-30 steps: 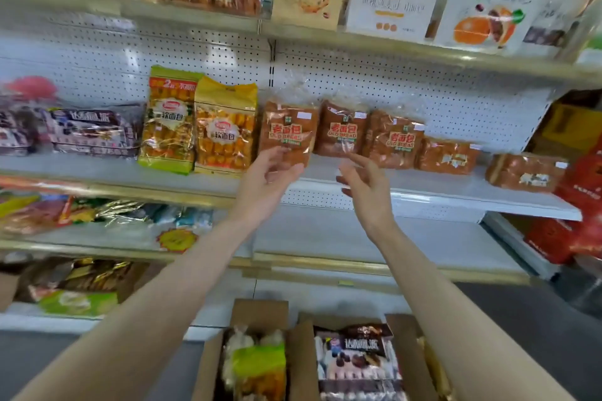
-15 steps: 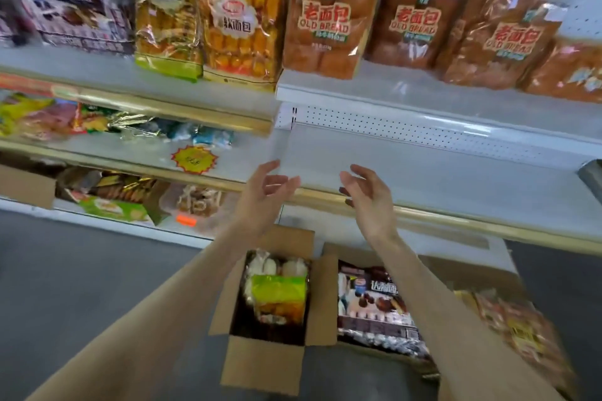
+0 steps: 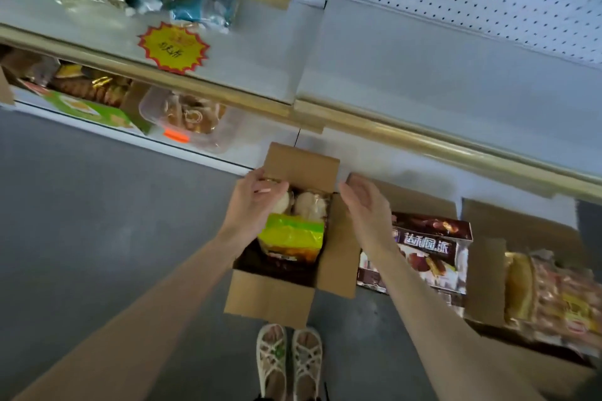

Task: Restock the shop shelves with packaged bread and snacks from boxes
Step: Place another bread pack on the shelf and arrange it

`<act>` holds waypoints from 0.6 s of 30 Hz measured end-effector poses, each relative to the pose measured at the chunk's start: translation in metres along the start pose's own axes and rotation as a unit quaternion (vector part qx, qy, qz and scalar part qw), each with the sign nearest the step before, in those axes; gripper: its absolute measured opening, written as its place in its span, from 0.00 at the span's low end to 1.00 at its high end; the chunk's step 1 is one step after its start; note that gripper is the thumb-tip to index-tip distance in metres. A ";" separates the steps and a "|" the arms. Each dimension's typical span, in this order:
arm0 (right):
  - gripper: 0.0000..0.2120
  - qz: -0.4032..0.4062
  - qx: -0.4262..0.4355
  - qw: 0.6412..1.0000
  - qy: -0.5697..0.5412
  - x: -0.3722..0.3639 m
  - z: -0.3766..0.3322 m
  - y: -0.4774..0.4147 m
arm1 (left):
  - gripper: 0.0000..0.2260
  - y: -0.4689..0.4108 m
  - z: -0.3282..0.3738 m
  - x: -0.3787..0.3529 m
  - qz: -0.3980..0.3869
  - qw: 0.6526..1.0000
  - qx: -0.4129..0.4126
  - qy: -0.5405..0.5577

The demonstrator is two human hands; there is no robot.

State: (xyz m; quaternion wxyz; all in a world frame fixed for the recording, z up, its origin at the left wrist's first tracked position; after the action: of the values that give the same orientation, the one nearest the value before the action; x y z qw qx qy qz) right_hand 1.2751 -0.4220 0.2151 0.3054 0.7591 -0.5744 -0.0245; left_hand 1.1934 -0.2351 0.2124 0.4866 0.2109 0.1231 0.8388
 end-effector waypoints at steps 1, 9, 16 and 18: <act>0.21 -0.003 -0.012 1.000 0.002 -0.005 0.012 -0.007 | 0.23 -0.005 -0.014 -0.002 0.002 1.000 0.010 -0.002; 0.22 -0.028 -0.094 0.995 0.010 -0.037 0.131 -0.061 | 0.25 -0.035 -0.149 -0.031 0.020 0.994 0.109 -0.024; 0.25 -0.066 -0.139 0.988 0.007 -0.066 0.212 -0.088 | 0.39 -0.056 -0.246 -0.044 0.018 0.984 0.179 0.020; 0.24 -0.068 -0.138 0.988 0.018 -0.075 0.231 -0.096 | 0.50 -0.065 -0.273 -0.047 0.016 0.982 0.188 0.019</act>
State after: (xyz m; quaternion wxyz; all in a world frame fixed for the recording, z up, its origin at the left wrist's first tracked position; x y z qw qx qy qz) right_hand 1.2425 -0.4410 -0.0438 0.4152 0.7472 -0.5069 -0.1112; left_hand 1.1339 -0.2439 -0.0658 0.4223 0.2847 0.2844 0.8122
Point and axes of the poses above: each hand's wrist, its own y-axis away from the middle knuckle, its own x-axis out of the back of the hand, z = x × y, the point moved 3 cm from there along -y, towards the middle knuckle, and after that the axes turned 5 degrees about -x, right-handed, at the moved point
